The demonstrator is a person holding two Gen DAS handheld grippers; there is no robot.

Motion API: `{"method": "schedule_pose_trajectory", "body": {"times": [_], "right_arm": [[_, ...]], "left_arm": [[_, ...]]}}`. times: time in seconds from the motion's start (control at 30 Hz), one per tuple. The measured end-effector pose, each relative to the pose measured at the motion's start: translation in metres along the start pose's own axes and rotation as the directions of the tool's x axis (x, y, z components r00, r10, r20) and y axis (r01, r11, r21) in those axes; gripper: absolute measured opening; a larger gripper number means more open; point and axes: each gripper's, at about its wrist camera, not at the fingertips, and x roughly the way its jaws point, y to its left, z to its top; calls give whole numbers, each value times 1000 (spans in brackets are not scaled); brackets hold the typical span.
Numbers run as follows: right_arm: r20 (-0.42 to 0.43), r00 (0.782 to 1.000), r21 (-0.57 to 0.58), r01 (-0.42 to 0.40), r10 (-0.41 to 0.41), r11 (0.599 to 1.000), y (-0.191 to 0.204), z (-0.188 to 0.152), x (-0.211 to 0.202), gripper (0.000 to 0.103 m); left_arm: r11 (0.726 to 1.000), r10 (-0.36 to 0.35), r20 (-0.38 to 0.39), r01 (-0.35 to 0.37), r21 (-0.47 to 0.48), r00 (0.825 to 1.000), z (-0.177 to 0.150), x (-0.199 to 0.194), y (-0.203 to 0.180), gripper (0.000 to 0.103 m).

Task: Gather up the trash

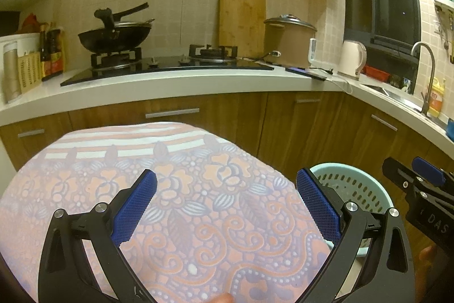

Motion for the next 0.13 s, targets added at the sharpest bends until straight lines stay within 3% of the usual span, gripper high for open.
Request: {"method": "schedule_pose_trajectory", "body": {"times": [0.13], "right_arm": [[8, 1000, -6, 11, -11, 1000, 2, 3, -4, 75]], "left_arm": [[999, 40, 5, -40, -5, 999, 3, -6, 5, 96]]}}
